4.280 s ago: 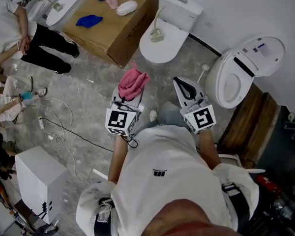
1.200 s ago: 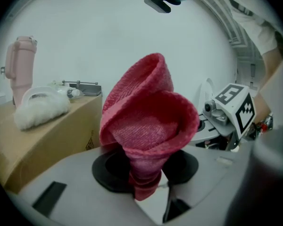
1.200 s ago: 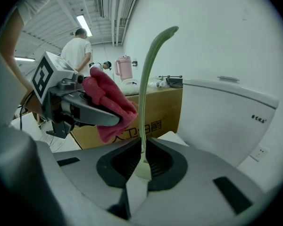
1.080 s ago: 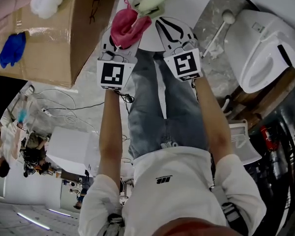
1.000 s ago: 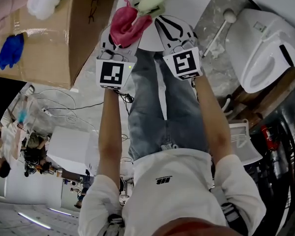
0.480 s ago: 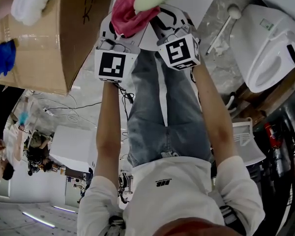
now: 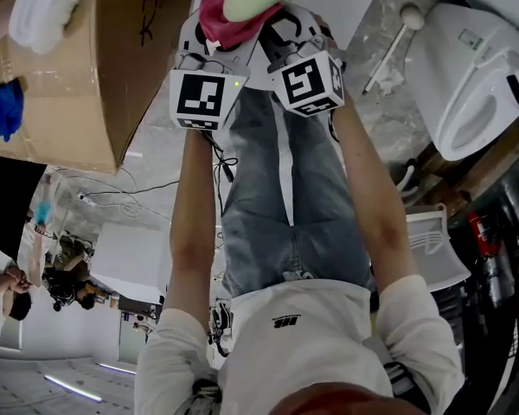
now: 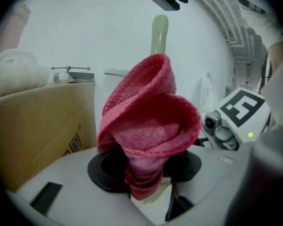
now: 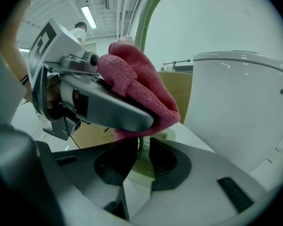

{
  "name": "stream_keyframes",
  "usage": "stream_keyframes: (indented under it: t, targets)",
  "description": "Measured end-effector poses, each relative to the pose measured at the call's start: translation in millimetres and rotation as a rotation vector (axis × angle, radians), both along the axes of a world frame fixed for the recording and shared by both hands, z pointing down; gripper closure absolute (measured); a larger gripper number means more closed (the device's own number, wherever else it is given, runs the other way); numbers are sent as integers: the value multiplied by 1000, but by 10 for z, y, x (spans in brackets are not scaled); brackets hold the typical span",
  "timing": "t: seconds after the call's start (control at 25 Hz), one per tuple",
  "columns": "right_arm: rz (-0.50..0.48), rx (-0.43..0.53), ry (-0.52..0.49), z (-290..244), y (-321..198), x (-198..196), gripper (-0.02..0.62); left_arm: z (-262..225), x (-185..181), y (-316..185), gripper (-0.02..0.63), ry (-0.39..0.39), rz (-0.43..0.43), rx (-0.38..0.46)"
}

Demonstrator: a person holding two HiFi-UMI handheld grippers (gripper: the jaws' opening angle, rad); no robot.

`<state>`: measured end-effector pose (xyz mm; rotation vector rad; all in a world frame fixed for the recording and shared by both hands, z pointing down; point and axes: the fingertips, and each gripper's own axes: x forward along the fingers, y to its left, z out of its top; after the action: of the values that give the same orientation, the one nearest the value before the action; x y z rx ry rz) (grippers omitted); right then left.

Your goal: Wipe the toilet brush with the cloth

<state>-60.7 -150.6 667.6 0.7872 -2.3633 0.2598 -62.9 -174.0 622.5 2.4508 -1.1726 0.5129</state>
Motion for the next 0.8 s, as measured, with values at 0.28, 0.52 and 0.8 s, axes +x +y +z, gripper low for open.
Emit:
stream_keyframes:
  t: [0.28, 0.52, 0.8]
  targets:
    - [-17, 33, 8, 24, -5, -9, 529, 119, 103, -43, 467, -9, 17, 6]
    - [-28, 20, 20, 30, -3, -20, 538, 115, 125, -35, 486, -16, 35, 4]
    - [-24, -8, 31, 43, 3, -18, 541, -38, 121, -24, 486, -30, 45, 13]
